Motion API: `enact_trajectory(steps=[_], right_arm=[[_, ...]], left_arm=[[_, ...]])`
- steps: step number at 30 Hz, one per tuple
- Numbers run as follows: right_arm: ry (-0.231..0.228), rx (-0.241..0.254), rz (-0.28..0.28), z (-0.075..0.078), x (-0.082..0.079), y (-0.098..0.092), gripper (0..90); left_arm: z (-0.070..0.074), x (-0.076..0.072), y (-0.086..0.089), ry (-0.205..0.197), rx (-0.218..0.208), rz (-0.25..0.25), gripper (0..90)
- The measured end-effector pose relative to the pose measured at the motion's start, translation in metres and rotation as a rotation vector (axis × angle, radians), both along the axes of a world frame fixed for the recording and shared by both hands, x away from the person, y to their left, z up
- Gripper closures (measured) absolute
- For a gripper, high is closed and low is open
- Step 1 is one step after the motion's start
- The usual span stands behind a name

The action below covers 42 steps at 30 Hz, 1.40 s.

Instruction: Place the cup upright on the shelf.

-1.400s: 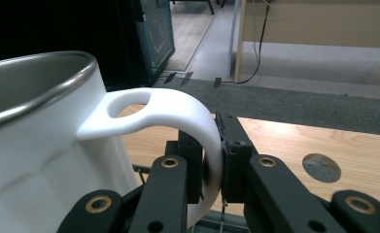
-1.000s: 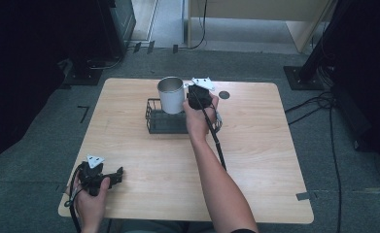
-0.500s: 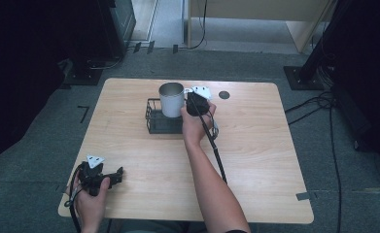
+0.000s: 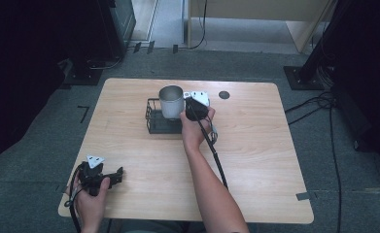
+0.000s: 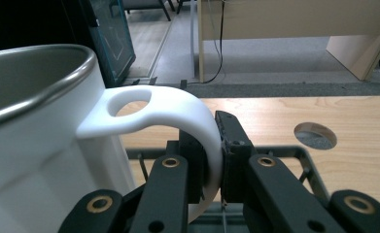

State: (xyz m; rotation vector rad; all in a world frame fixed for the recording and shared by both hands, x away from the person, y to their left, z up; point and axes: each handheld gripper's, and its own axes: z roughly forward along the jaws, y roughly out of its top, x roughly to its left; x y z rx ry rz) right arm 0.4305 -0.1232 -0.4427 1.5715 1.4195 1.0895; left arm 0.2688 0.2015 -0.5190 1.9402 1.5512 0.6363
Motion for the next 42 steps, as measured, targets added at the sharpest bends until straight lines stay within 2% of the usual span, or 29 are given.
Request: enact_trajectory(steps=[4, 5, 7, 12, 13, 17, 19, 20, 31, 35, 42], right_arm=[[0.012, 0.006, 0.009, -0.005, -0.001, 0.0, 82.8], [0.008, -0.014, 0.018, -0.007, -0.002, 0.001, 82.5], [0.011, -0.016, 0.028, -0.007, -0.003, 0.001, 82.3], [0.035, 0.004, 0.06, -0.006, -0.003, -0.002, 80.7], [0.056, 0.024, 0.089, -0.005, -0.002, -0.004, 78.6], [0.074, 0.027, 0.102, -0.004, -0.002, -0.007, 74.5], [0.077, 0.012, 0.11, -0.003, -0.003, -0.008, 72.9], [0.078, -0.025, 0.12, -0.002, -0.004, -0.009, 69.4], [0.131, -0.043, 0.214, 0.009, -0.012, -0.019, 59.5], [0.109, -0.095, 0.233, 0.013, -0.023, -0.018, 58.9], [0.092, -0.061, 0.211, 0.018, -0.031, -0.025, 60.3]], left_arm=[[0.0, 0.0, 0.0, 0.0, -0.001, 0.001, 0.0], [0.0, 0.0, 0.0, 0.0, 0.0, 0.0, 0.0], [0.0, 0.0, 0.0, 0.0, 0.001, 0.0, 0.0], [0.0, 0.0, 0.0, 0.0, 0.0, 0.0, 0.0], [0.0, 0.0, 0.0, 0.0, 0.001, 0.0, 0.0], [0.0, 0.0, 0.0, 0.0, 0.0, 0.0, 0.0], [0.0, 0.0, 0.0, 0.0, 0.0, 0.0, 0.0], [0.0, 0.0, 0.0, 0.0, 0.0, 0.0, 0.0], [0.0, 0.0, 0.0, 0.0, 0.0, 0.0, 0.0], [0.0, 0.0, 0.0, 0.0, 0.0, 0.0, 0.0], [0.0, 0.0, 0.0, 0.0, 0.0, 0.0, 0.0]])
